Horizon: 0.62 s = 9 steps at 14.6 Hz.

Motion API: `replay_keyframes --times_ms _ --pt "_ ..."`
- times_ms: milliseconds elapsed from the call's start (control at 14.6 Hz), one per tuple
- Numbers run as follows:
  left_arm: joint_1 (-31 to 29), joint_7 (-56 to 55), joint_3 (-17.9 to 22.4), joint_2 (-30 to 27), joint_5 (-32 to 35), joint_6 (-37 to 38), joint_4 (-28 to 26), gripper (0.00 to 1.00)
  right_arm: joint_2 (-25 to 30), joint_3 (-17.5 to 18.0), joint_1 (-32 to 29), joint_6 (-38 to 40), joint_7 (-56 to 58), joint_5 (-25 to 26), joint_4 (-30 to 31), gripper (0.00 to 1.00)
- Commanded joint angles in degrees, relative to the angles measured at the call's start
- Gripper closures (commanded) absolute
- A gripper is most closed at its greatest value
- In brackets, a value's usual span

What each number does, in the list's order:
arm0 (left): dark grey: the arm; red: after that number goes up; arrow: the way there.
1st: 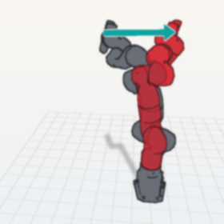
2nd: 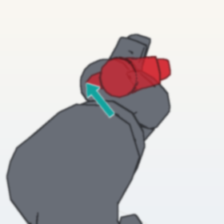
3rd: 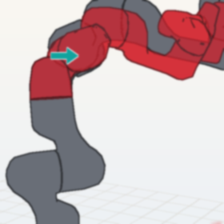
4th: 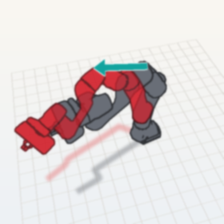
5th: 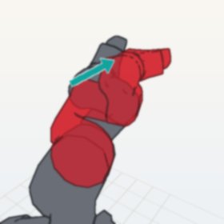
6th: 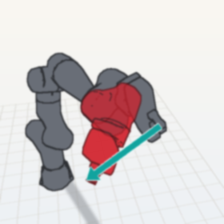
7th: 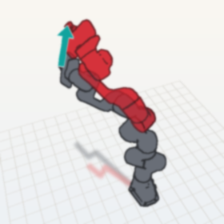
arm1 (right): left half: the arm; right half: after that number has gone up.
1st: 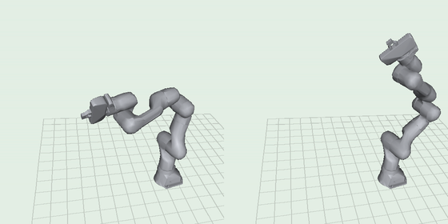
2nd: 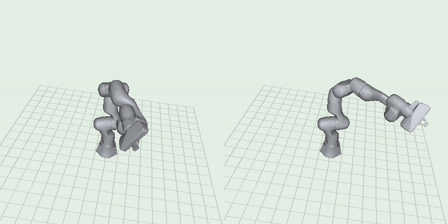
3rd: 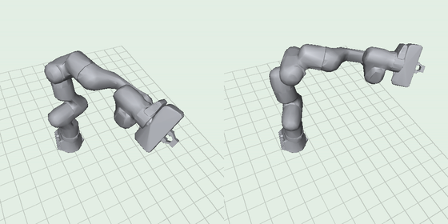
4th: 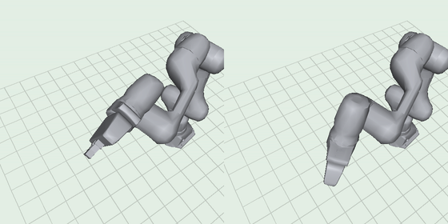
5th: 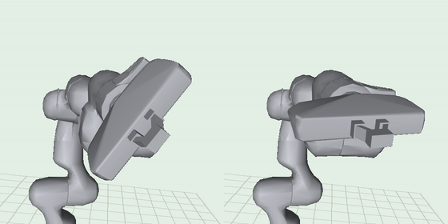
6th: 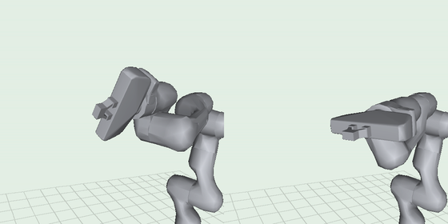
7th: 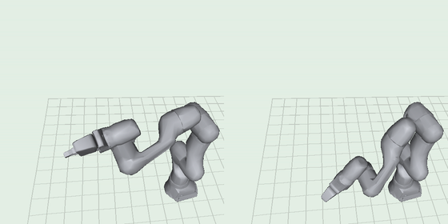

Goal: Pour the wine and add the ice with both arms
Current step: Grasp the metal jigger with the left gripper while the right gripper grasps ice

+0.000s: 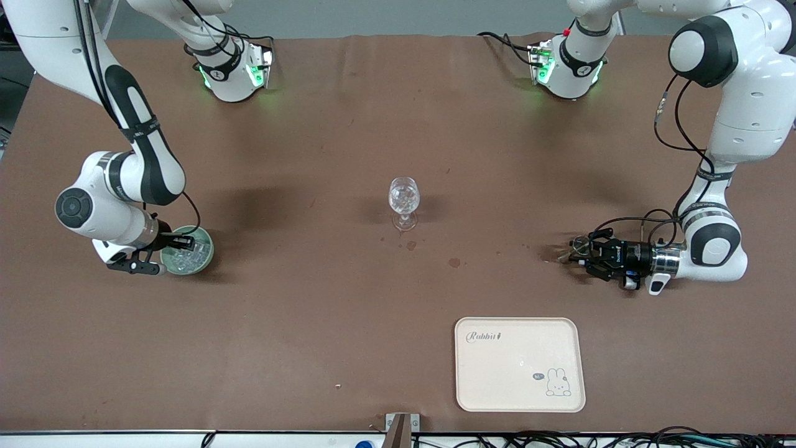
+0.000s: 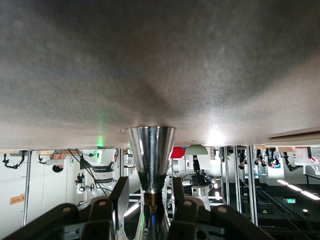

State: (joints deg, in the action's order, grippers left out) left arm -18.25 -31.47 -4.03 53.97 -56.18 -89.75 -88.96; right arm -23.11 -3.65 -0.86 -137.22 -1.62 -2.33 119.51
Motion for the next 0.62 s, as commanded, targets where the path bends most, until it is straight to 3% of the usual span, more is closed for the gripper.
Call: replay_keyframes --times_ms 0,69,275,550 --pt "0.1 0.0 0.1 0.1 -1.3 0.6 0.1 0.80 0.5 0.3 -0.2 0.2 -0.1 0.2 0.8 0.89" --pt "0.1 0.1 0.1 0.1 -1.3 0.6 0.2 0.86 0.5 0.3 -0.1 0.5 -0.3 0.2 0.7 0.95" --pt "0.1 0.2 0.1 0.1 -1.2 0.6 0.4 0.99 1.1 0.3 -0.1 1.8 -0.5 0.2 0.0 0.97" --pt "-0.3 -1.1 -2.2 -1.1 -1.4 2.0 0.5 0.99 3.0 0.3 -0.2 13.0 -0.5 0.2 -7.3 0.97"
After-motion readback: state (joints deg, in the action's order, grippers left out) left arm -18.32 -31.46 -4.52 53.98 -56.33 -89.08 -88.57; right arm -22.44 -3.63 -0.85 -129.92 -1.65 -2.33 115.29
